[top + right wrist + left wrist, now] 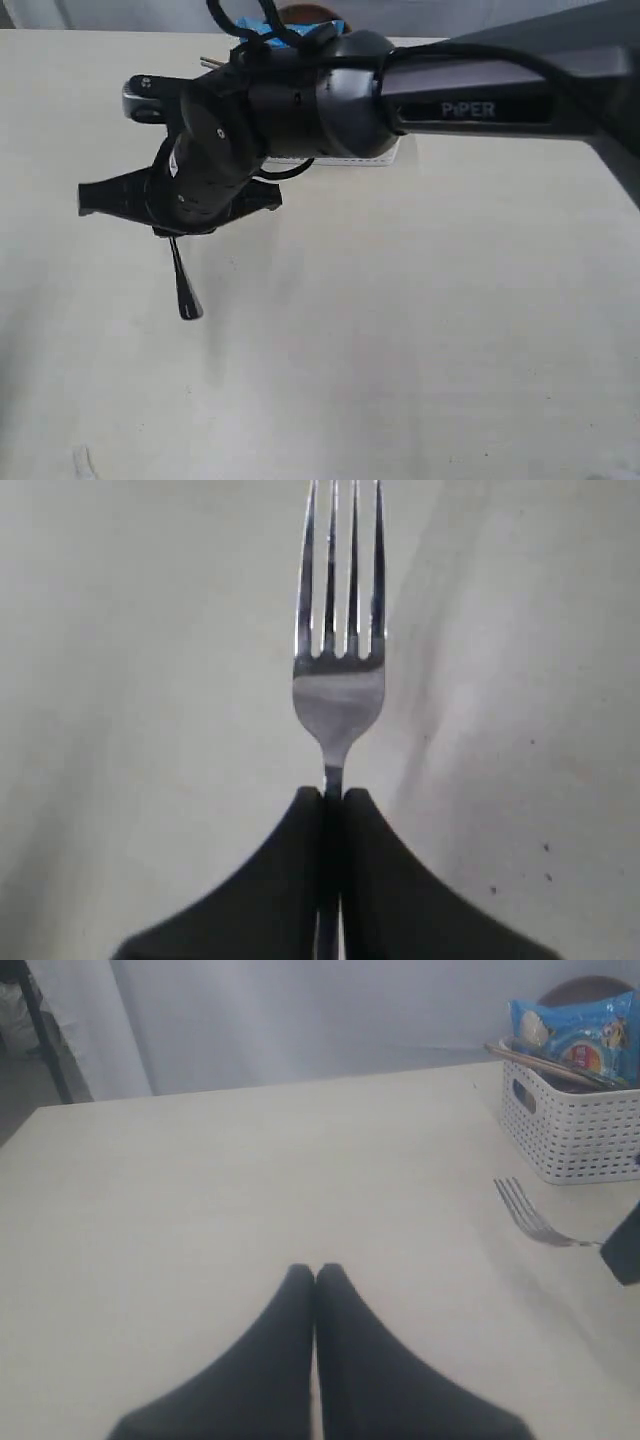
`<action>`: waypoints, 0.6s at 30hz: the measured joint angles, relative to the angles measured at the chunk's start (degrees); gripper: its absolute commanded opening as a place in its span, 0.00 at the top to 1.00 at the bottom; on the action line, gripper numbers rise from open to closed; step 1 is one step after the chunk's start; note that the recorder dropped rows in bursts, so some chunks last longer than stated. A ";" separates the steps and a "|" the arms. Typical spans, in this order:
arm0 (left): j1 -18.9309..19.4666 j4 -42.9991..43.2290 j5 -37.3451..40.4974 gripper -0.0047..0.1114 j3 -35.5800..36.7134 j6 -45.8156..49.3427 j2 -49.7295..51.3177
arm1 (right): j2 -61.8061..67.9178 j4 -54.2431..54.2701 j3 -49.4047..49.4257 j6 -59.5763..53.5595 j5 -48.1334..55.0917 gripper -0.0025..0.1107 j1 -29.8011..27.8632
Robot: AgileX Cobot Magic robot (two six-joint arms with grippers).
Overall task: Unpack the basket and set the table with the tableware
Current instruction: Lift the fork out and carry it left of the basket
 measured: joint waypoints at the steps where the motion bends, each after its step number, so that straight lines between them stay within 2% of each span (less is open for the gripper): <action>1: 0.00 0.00 0.00 0.96 0.00 0.00 0.00 | -0.70 -0.85 0.00 -2.07 1.85 0.98 0.44; 5: 0.00 0.00 0.00 0.96 0.00 0.00 0.00 | -4.73 -1.96 -0.47 -10.92 3.06 0.98 0.48; 8: 0.00 0.00 0.00 0.96 0.00 0.00 0.00 | -6.07 -1.75 -0.61 -10.48 1.76 0.98 0.48; 12: 0.00 0.00 0.00 0.96 0.00 0.00 0.00 | -5.97 -4.22 -0.65 5.46 1.94 0.98 0.62; 16: 0.00 0.00 0.00 0.96 0.00 0.00 0.00 | -3.15 -14.35 -0.65 24.21 2.15 0.98 2.02; 18: 0.00 0.00 0.00 0.96 0.00 0.00 0.00 | -1.09 -18.47 -0.75 30.16 2.62 0.98 3.28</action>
